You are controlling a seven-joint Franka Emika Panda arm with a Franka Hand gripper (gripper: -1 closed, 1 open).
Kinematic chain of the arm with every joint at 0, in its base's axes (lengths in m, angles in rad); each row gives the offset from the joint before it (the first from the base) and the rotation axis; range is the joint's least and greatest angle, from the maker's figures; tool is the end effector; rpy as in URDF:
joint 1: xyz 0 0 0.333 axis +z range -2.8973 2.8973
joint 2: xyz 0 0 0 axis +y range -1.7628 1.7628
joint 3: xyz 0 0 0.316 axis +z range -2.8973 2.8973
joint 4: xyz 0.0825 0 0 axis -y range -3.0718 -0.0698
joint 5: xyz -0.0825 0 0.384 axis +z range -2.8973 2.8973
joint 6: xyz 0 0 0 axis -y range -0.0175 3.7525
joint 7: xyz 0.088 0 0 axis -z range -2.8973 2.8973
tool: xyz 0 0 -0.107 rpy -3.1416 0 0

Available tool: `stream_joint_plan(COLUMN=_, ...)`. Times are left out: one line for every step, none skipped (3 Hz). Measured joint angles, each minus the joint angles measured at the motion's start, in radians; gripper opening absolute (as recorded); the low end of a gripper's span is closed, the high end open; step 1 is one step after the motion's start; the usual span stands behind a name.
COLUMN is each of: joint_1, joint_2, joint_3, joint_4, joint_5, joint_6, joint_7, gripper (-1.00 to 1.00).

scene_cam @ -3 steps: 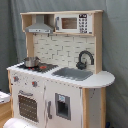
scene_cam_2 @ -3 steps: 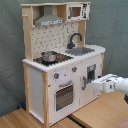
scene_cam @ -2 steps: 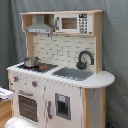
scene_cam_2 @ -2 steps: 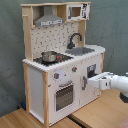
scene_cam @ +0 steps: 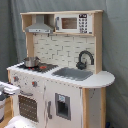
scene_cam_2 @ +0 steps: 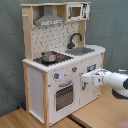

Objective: Play with the kitchen

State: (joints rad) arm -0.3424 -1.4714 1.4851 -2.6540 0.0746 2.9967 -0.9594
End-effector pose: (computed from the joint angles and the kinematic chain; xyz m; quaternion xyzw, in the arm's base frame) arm 0.2082 0.4055 0.3714 0.2849 0.6757 0.2650 0.6261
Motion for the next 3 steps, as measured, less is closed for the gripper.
stream_joint_plan(joint_1=-0.073, joint_2=0.001, joint_3=-0.001, joint_4=0.003, joint_5=0.0, joint_6=0.082, joint_7=-0.003, gripper=1.0)
stream_joint_plan(joint_1=-0.132, joint_2=0.001, joint_3=0.002, joint_4=0.003, joint_5=0.0, joint_6=0.165, joint_7=-0.004, gripper=1.0)
stream_joint_plan(joint_1=-0.199, joint_2=0.001, joint_3=0.044, joint_4=0.002, joint_5=0.001, joint_6=0.233, joint_7=-0.002, gripper=1.0)
